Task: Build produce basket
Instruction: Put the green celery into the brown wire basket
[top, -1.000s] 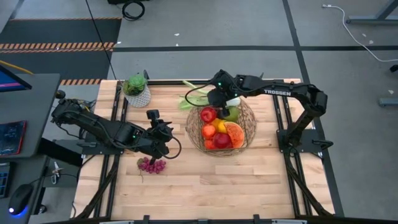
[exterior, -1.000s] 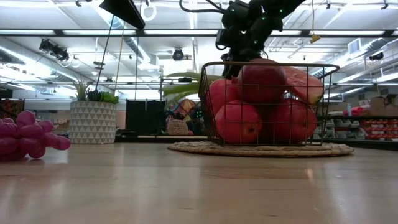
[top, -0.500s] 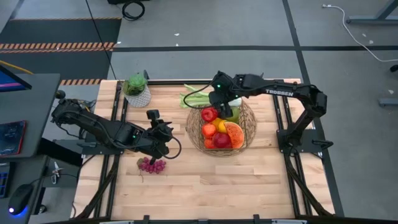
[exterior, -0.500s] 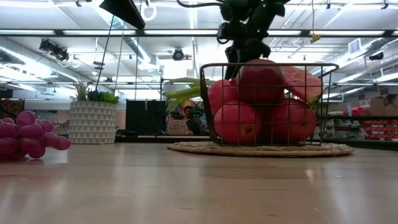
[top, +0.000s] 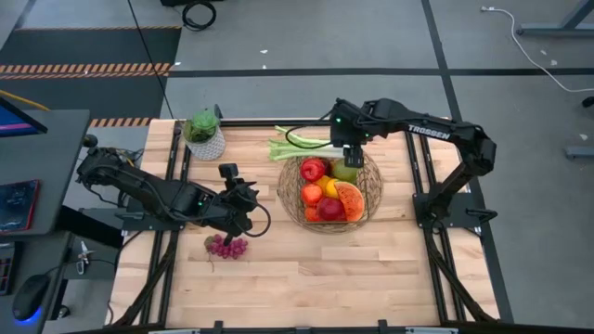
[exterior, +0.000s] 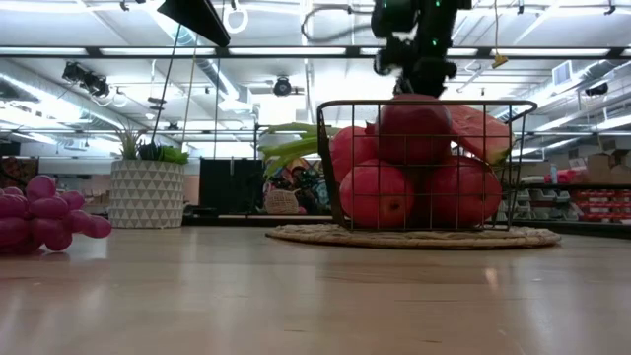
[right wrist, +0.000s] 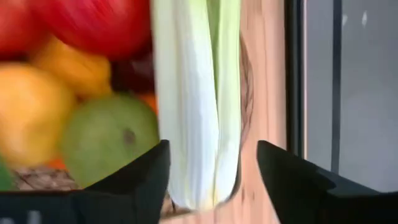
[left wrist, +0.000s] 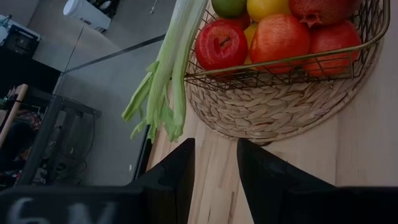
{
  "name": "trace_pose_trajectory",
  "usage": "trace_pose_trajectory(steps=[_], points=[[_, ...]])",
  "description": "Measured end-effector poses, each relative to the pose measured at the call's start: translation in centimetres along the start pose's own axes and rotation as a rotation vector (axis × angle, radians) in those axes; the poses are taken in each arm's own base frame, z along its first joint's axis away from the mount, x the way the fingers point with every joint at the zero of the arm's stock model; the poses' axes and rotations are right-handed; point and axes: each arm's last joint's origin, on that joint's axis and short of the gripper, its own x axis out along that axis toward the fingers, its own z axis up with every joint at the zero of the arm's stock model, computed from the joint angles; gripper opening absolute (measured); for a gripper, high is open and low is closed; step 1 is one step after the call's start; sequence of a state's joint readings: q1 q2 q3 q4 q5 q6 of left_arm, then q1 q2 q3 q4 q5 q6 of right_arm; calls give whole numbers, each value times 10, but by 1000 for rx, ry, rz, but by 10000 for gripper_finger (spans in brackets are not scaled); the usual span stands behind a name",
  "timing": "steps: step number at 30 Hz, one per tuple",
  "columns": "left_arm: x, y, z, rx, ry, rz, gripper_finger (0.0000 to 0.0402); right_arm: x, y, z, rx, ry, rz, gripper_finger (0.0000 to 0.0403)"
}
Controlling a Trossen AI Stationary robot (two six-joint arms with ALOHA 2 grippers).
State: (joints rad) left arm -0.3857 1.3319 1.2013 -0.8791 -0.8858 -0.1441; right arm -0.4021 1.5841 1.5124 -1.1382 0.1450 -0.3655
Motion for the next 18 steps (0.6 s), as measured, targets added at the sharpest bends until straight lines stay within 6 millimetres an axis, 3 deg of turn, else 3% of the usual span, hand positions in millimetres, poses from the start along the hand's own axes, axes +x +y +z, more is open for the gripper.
trace_pose_trajectory(steps=[9, 14, 18], points=[[2, 1, 2, -17, -6, 4, 127, 34, -1, -19, 26, 108, -47, 150], [2, 1, 2, -18, -7, 4, 127, 33, 8, -16, -10, 122, -66, 128], [2, 1, 2, -18, -7, 4, 128, 19, 14, -10, -43, 116, -127, 122]])
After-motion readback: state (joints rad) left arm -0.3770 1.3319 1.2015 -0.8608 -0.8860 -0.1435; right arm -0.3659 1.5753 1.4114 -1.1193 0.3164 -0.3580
